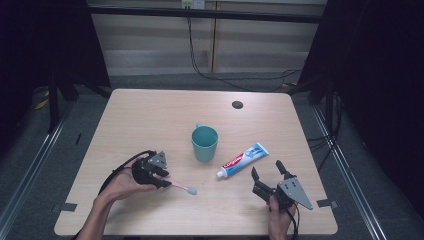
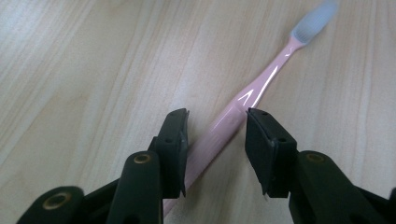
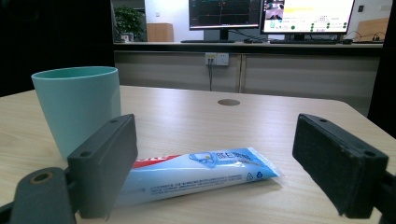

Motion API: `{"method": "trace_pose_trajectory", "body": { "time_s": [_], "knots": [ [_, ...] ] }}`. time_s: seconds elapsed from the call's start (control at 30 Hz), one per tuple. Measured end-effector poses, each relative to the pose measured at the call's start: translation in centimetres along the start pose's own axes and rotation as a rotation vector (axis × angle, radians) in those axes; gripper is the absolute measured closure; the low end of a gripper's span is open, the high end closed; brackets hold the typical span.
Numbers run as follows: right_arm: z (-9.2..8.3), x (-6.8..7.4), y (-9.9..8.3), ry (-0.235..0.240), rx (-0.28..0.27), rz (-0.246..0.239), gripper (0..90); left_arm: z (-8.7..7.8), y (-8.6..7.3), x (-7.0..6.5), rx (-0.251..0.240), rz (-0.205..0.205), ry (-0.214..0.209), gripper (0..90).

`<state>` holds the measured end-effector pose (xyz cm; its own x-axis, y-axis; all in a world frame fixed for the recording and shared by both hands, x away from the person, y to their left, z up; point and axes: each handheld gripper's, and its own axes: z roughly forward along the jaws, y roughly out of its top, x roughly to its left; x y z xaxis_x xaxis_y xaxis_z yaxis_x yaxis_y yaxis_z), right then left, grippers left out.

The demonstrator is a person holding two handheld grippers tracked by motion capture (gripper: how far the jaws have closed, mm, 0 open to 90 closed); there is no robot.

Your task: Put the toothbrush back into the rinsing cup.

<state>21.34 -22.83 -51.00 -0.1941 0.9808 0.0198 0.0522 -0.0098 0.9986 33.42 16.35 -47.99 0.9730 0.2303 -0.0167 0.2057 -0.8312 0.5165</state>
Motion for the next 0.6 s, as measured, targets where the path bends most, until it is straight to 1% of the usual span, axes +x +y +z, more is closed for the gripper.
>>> {"method": "trace_pose_trajectory", "body": {
  "time_s": [0.07, 0.17, 0.33, 0.4, 0.47, 0.53, 0.57, 0.6],
  "knots": [
    [0.0, 0.0, 0.0, 0.000, 0.000, 0.001, 13.3, 0.0, 0.1, 0.0, 0.000, -0.002, -0.003, 60.1],
    [0.0, 0.0, 0.0, 0.000, 0.000, 0.000, 13.3, 0.0, 0.1, -0.2, 0.010, 0.006, -0.017, 64.8],
    [0.0, 0.0, 0.0, 0.000, -0.001, 0.001, 13.3, -0.1, 0.4, -0.6, 0.036, 0.027, -0.002, 67.7],
    [0.0, 0.0, 0.0, 0.000, 0.000, 0.000, 13.2, 0.0, 0.5, -0.7, 0.040, 0.026, -0.016, 67.9],
    [0.0, 0.0, 0.0, 0.000, -0.001, 0.000, 13.3, 0.0, 0.6, -0.8, 0.041, 0.030, -0.017, 68.4],
    [0.0, 0.0, 0.0, 0.000, -0.002, 0.000, 13.3, 0.0, 0.8, -0.9, 0.057, 0.054, -0.020, 68.5],
    [0.0, 0.0, 0.0, 0.000, -0.002, 0.000, 13.2, 0.0, 0.9, -1.1, 0.062, 0.056, -0.019, 68.5],
    [0.0, 0.0, 0.0, 0.001, -0.001, 0.000, 13.2, 0.0, 1.0, -1.2, 0.074, 0.067, -0.027, 68.5]
  ]
}}
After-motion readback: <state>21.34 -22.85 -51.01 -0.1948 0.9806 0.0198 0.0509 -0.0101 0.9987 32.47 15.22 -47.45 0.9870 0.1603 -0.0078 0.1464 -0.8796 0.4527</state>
